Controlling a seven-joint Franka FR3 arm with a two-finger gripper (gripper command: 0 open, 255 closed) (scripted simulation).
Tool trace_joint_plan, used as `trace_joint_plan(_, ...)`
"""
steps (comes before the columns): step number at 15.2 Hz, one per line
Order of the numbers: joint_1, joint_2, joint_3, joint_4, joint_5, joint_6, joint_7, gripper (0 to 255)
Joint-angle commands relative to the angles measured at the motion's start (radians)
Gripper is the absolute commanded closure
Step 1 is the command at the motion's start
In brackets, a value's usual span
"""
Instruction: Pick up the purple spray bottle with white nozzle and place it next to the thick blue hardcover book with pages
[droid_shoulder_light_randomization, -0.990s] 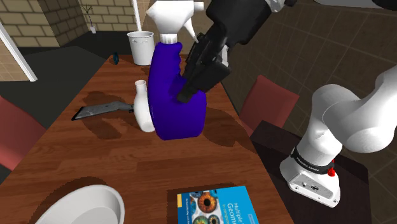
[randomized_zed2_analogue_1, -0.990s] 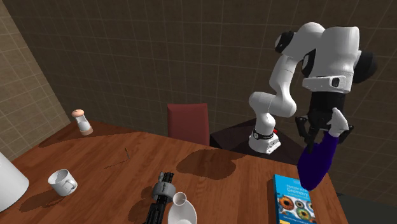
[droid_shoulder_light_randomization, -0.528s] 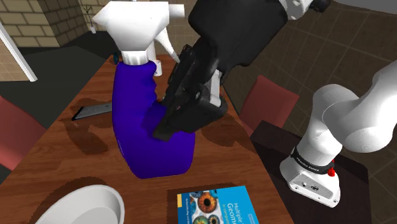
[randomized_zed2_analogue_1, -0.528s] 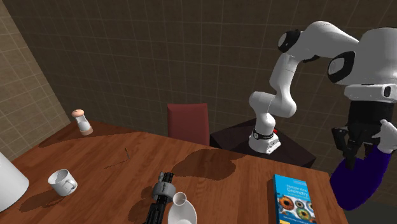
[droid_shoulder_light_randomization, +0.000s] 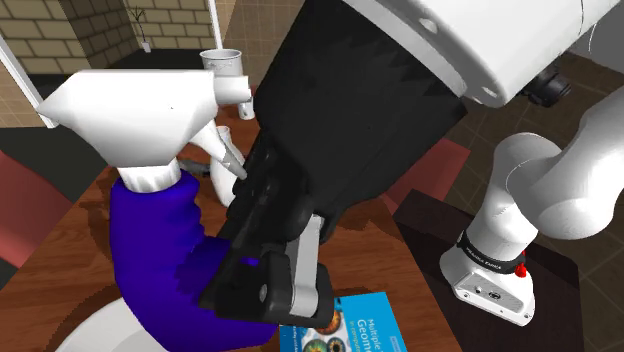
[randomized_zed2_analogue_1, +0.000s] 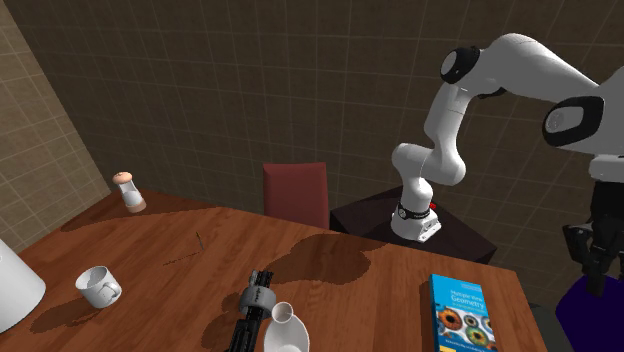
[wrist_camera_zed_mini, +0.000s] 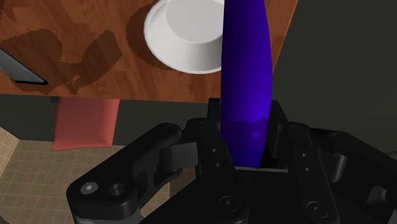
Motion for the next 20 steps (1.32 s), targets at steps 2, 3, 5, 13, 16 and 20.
trace_joint_plan(2, 0.000, 0.003, 0.011, -0.035, 0.000, 0.039, 0.008, 255)
trace_joint_plan(3, 0.000, 0.004, 0.015, -0.047, 0.000, 0.052, 0.009, 255)
trace_joint_plan(5, -0.001, 0.007, 0.022, -0.070, -0.001, 0.079, 0.013, 255)
trace_joint_plan(13, -0.010, 0.030, 0.057, -0.157, -0.010, 0.189, 0.035, 255)
trace_joint_plan(16, -0.017, 0.043, 0.073, -0.187, -0.018, 0.230, 0.046, 255)
trace_joint_plan(20, -0.032, 0.063, 0.099, -0.223, -0.032, 0.287, 0.064, 255)
